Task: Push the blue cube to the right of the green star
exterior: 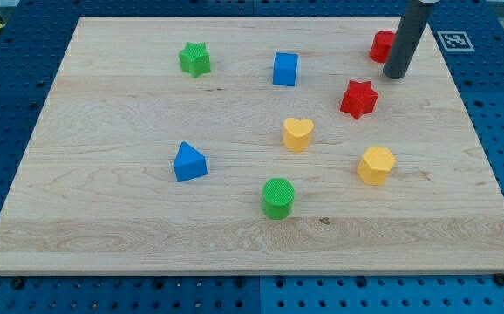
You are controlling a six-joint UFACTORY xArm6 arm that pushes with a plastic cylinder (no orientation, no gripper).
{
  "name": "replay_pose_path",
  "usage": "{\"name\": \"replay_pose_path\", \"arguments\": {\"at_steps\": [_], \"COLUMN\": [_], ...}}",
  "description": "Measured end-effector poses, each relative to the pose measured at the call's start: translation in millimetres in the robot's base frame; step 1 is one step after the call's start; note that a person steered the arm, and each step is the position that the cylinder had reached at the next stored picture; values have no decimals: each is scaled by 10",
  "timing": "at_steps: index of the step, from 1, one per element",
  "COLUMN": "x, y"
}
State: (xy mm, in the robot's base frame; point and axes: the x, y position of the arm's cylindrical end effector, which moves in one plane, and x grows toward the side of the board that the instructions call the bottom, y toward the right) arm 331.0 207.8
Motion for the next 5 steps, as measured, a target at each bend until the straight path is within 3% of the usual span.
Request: {"name": "replay_pose_path", "arguments": {"at_steps": [1, 4, 5], "x": [0, 4, 4], "y": [-84, -1112, -1134]}}
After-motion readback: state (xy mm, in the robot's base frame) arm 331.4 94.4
